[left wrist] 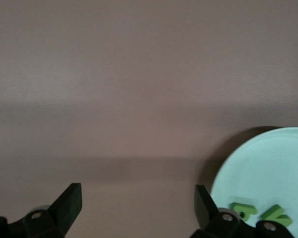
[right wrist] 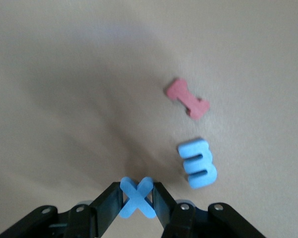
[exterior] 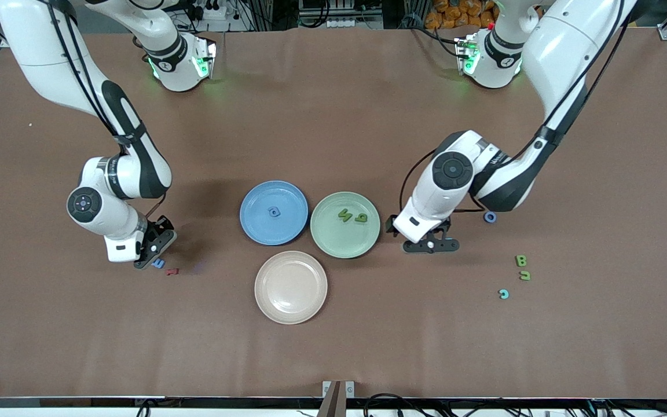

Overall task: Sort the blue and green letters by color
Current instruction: 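Place the blue x on the blue plate while the left gripper reaches green B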

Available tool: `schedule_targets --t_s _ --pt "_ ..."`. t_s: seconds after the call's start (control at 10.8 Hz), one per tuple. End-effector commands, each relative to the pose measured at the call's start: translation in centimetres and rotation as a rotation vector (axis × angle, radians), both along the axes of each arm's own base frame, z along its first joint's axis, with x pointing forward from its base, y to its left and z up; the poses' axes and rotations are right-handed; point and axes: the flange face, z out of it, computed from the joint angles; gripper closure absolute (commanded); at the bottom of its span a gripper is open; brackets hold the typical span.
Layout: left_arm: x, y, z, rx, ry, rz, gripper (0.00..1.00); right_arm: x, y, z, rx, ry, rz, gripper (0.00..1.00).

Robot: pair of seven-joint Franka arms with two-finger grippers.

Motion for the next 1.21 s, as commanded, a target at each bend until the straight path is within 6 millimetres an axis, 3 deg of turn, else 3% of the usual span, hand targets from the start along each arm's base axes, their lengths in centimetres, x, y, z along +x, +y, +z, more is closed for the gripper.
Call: schedule_targets --t_s 0.0,0.09,0.28,0.47,0.65,0.74,0.84,1.02,1.12 --pt "0.6 6.9 0.2 0.050 0.053 -0.015 0.00 0.8 4.5 1.2 0.027 -0.005 -0.115 1.00" --pt "1.6 10.4 0.1 0.047 0.060 -0.011 0.00 0.5 6.7 1.5 0.027 -0.009 -0.165 1.00" --pt "2.3 13.9 -0.1 0.059 0.063 0.023 0.02 -1.0 11.7 2.2 0.016 0.041 -0.270 1.00" --pt "3.6 19.3 -0.9 0.050 0.068 0.105 0.02 -2.6 18.8 3.1 0.043 0.043 -0.406 1.00" --pt "3.2 20.0 -1.9 0.066 0.052 0.085 0.02 -4.4 26.8 4.8 0.078 0.028 -0.541 1.00" --pt "3.1 21.6 -2.7 0.088 0.025 0.070 0.02 -5.7 30.8 5.9 0.089 0.020 -0.590 1.00" --pt "3.0 23.1 -3.6 0.091 0.002 0.058 0.02 -6.7 33.4 6.5 0.078 0.030 -0.632 1.00" --pt "3.1 25.4 -5.3 0.069 -0.011 0.006 0.02 -7.3 34.5 6.7 0.064 0.044 -0.653 1.00" --pt "3.2 26.4 -5.7 0.061 -0.009 -0.008 0.02 -7.4 34.5 6.6 0.061 0.043 -0.650 0.50"
